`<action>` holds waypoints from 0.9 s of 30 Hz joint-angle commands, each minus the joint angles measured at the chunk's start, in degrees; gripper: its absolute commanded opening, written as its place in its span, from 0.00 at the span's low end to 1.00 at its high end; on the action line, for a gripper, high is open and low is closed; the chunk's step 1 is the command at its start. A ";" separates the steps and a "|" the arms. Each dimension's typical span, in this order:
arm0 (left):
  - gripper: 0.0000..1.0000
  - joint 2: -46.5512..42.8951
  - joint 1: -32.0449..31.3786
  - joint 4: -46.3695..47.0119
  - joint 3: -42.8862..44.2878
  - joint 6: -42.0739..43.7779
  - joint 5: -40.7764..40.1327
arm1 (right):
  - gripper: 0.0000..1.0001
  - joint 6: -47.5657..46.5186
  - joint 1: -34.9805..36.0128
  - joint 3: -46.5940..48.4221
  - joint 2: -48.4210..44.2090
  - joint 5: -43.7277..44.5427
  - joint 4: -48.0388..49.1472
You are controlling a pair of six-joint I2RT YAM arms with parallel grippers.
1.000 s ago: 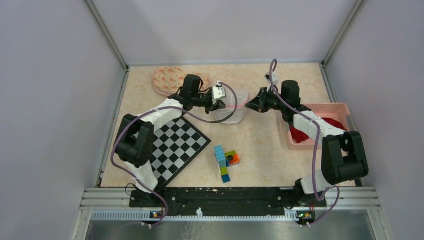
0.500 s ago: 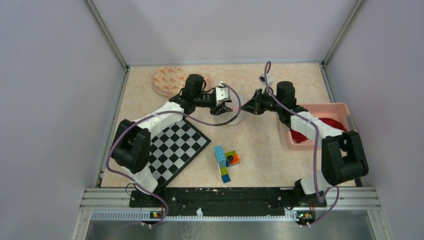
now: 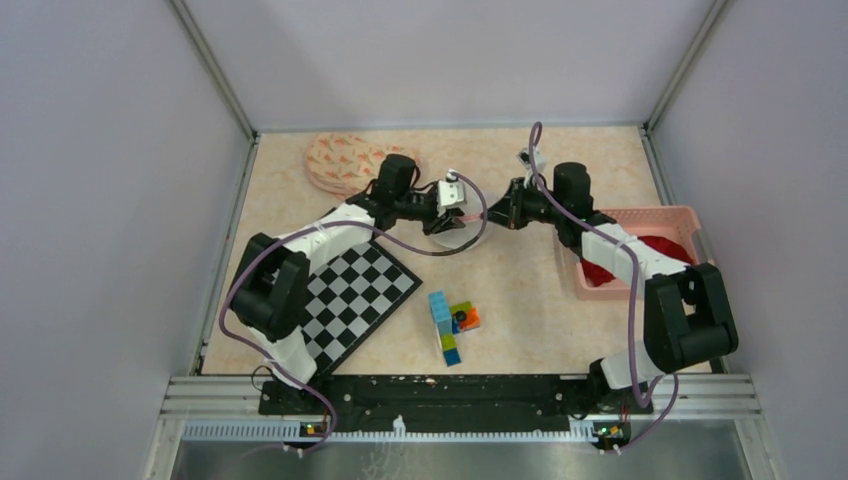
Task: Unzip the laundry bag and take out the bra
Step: Unzip the laundry bag at the center of the board.
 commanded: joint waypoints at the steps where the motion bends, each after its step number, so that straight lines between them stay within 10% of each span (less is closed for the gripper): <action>1: 0.31 0.66 -0.15 -0.91 2.02 1.03 -1.33 | 0.00 -1.56 0.50 2.43 -2.73 -1.07 1.99; 6: 0.00 0.75 0.22 -2.68 2.26 1.96 -2.58 | 0.00 -2.69 0.09 2.30 -3.08 -0.50 0.47; 27: 0.00 0.50 5.89 -1.48 0.96 2.54 -1.32 | 0.00 -1.46 -5.47 2.04 -2.47 -1.07 0.98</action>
